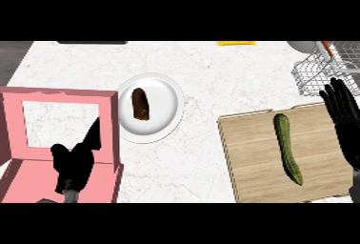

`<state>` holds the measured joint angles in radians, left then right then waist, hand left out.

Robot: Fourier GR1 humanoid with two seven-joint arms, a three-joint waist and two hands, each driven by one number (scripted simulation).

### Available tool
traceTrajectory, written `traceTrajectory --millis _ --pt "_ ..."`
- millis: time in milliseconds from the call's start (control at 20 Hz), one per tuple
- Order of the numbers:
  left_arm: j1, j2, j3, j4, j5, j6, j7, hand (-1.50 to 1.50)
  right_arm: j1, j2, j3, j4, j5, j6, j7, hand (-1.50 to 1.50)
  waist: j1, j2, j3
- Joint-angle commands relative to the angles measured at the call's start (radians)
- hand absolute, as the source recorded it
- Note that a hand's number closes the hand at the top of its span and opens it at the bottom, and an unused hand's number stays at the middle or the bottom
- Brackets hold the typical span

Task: Pick the squash from the tray and place it in the tiered basket

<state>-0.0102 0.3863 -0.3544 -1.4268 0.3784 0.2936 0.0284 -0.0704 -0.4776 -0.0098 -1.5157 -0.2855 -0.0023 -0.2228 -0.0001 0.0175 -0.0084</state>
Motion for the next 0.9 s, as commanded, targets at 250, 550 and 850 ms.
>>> traceTrajectory --millis 250,550,850 --pt "-0.106 0.202 0.121 -0.02 -0.18 0.109 -0.059 0.0 0.024 0.106 -0.158 0.003 -0.197 -0.124 0.151 1.5 -0.029 -0.026 0.011" --pt "-0.053 0.203 0.097 -0.047 -0.169 0.102 -0.052 0.0 0.233 0.122 -0.242 0.08 0.028 -0.547 0.249 -1.5 -0.043 -0.023 0.005" --pt "-0.083 0.216 0.091 -0.059 -0.178 0.091 -0.011 0.0 0.372 -0.076 -0.148 -0.239 0.118 -0.48 0.542 -1.5 -0.019 -0.023 0.003"
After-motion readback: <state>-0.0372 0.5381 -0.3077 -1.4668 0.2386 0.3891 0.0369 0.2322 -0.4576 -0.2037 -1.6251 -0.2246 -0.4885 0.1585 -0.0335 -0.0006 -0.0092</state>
